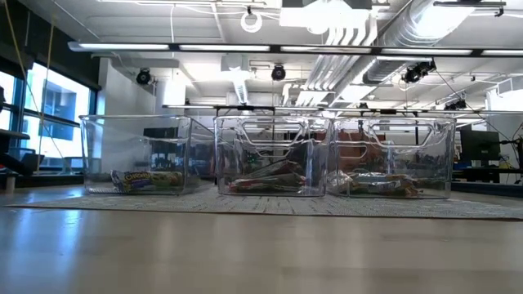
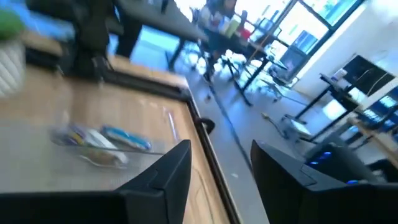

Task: Pick and place Granola Bars by type
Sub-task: Return to Home Position

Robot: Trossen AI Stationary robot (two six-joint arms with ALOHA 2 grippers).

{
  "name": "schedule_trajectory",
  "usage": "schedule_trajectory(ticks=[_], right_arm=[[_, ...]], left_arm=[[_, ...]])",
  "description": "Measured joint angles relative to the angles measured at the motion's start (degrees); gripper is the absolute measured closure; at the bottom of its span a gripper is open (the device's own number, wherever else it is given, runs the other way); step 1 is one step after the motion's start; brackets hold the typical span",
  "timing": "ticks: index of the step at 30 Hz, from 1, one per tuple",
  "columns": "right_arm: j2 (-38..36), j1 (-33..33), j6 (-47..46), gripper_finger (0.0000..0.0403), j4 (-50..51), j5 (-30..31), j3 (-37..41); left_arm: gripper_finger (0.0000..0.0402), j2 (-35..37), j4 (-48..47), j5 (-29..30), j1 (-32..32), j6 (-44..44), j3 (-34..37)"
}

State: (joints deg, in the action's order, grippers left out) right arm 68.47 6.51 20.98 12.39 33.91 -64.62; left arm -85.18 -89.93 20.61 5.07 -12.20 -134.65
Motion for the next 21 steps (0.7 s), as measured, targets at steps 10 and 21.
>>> schedule_trajectory(ticks=[10, 21], right_arm=[[-35.45, 7.00, -16.37, 0.0254, 12.90, -6.28, 13.03], [-65.60, 7.42, -9.34, 0.0253, -2.87, -15.81, 39.72]], left_arm=[[0.0279, 20.63, 6.60, 9.80, -18.82, -2.63, 18.16], [0.0279, 46.30, 48.66, 5.88, -31.27, 10.31, 72.54]])
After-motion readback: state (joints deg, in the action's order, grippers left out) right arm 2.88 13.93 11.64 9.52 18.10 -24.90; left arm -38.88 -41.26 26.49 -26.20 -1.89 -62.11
